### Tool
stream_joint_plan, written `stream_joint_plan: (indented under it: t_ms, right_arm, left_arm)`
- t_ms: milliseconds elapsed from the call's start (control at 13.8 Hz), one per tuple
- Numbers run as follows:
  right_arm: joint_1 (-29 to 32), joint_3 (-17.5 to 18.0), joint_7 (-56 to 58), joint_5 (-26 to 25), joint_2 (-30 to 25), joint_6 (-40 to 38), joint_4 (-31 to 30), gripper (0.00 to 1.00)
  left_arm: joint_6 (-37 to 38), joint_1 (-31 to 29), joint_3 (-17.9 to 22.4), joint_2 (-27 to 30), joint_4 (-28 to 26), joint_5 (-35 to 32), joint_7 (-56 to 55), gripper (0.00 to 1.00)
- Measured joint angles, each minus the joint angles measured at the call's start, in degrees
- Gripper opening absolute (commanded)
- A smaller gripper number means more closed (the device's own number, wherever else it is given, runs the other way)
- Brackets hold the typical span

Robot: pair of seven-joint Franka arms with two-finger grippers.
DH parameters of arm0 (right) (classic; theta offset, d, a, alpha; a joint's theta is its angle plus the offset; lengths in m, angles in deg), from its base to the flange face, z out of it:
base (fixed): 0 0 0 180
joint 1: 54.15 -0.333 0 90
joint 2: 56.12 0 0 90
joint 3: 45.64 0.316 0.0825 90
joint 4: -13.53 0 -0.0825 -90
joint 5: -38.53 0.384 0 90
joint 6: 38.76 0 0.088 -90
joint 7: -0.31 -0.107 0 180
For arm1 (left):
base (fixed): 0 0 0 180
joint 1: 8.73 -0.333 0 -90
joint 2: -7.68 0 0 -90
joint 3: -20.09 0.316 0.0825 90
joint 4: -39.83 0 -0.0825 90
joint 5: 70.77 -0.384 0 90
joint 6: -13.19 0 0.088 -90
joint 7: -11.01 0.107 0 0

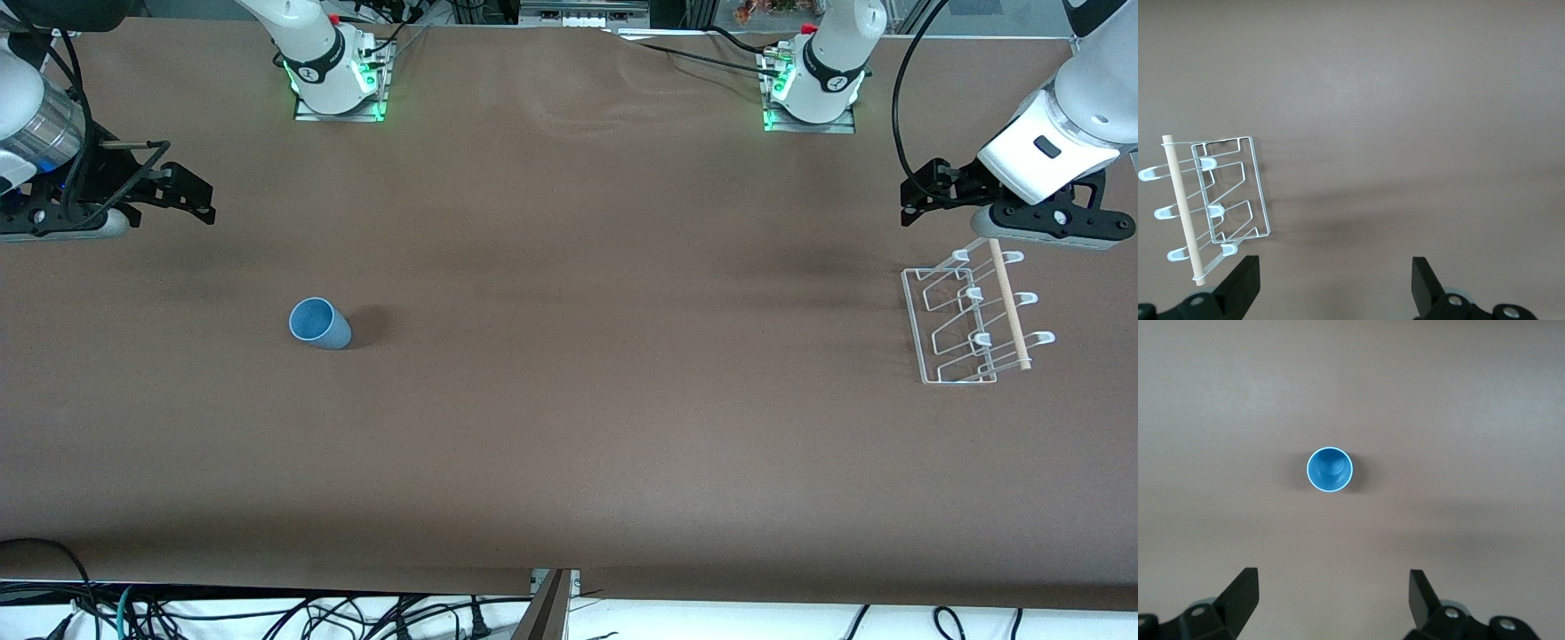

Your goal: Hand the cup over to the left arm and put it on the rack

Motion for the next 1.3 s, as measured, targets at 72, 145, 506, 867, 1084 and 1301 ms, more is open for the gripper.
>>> stream_joint_plan:
  t_ms: [72,145,506,867,1084,1301]
  right_arm:
    - [0.0,0.0,0.0,0.0,0.0,-0.1,0.0,0.99]
    - [0.0,0.0,0.0,0.0,0.0,-0.2,0.0,0.99]
    - [0.0,0.0,0.1,0.0,0.0,-0.4,0.0,0.99]
    - [0.0,0.0,0.6,0.0,1.4,-0.9,-0.1,0.99]
    - [0.0,0.0,1.6,0.0,5.0,0.1,-0.3,0.99]
    - [0.2,-0.1,2.3,-0.2,9.6,5.6,-2.1,0.99]
  left_arm:
    - [0.0,0.0,0.0,0.0,0.0,0.0,0.0,1.00]
    - [0.0,0.0,0.0,0.0,0.0,0.0,0.0,1.00]
    - [0.1,0.0,0.0,0.0,0.1,0.0,0.0,1.00]
    - [0.2,0.0,-0.1,0.0,0.1,0.0,0.0,1.00]
    - [0.3,0.0,-0.1,0.0,0.1,0.0,0.0,1.00]
    - [0.3,0.0,-0.1,0.0,0.1,0.0,0.0,1.00]
